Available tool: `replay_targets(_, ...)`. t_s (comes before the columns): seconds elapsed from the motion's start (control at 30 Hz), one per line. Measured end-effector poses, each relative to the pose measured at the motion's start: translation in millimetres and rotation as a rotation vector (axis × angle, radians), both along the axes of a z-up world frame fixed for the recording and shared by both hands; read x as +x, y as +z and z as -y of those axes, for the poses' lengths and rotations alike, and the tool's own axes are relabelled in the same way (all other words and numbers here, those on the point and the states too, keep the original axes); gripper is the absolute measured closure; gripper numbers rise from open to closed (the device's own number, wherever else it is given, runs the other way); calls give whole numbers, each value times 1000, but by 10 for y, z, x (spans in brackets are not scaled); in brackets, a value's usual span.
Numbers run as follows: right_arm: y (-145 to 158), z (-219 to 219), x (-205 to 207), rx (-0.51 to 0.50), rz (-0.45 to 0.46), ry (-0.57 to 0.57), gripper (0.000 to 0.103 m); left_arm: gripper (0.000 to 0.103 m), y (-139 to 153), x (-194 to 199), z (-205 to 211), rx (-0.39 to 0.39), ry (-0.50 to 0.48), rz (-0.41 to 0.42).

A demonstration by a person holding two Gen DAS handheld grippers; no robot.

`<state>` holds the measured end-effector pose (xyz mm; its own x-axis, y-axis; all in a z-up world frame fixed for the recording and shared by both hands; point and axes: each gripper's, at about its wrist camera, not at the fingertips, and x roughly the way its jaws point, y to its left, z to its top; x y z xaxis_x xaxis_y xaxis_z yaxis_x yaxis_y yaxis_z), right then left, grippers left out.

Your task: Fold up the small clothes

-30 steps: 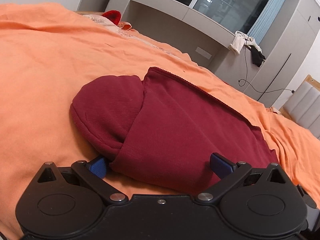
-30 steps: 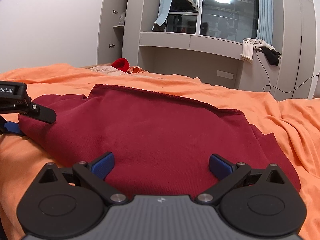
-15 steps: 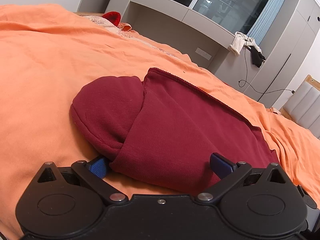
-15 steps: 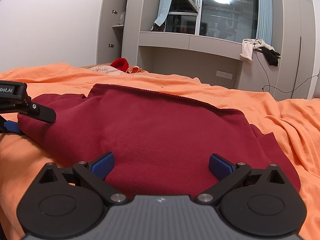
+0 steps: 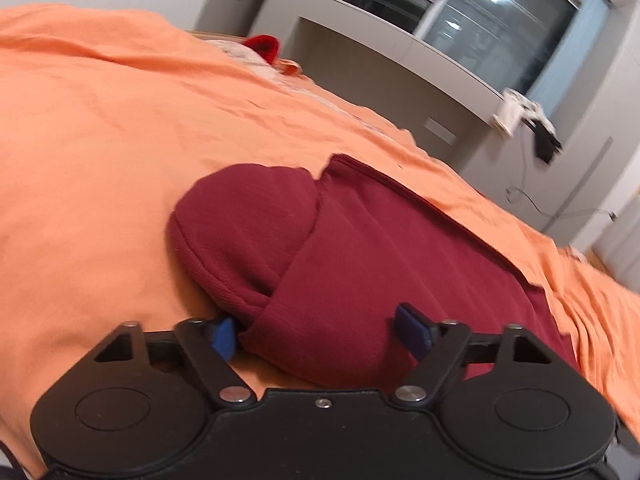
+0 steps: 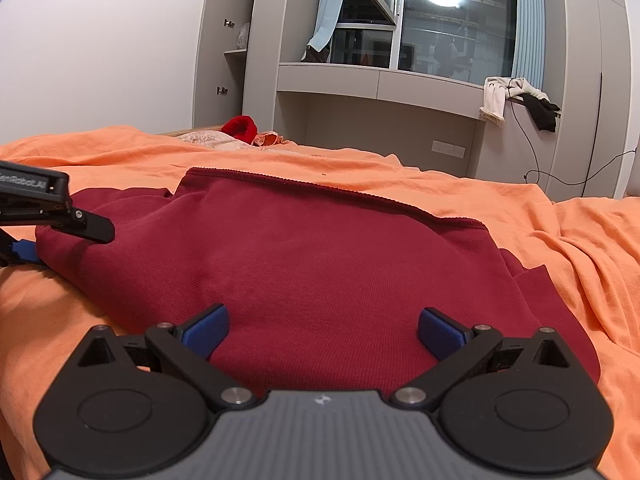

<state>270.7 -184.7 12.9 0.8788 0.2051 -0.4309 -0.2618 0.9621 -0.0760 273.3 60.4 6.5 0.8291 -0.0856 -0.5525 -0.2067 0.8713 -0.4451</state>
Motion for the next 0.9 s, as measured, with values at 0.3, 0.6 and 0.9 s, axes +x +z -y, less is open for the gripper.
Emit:
replay_targets(0.3, 79, 87, -9, 42, -28, 25, 0, 82, 62, 87, 61, 43, 61, 3)
replay_targets(0.6, 242, 390, -133, 67, 2, -1, 0, 85, 566, 288, 439, 197, -50, 111)
replay_targets(0.9, 399, 1279, -141, 195, 23, -192, 0, 87, 1008, 450, 1522, 381, -361, 202)
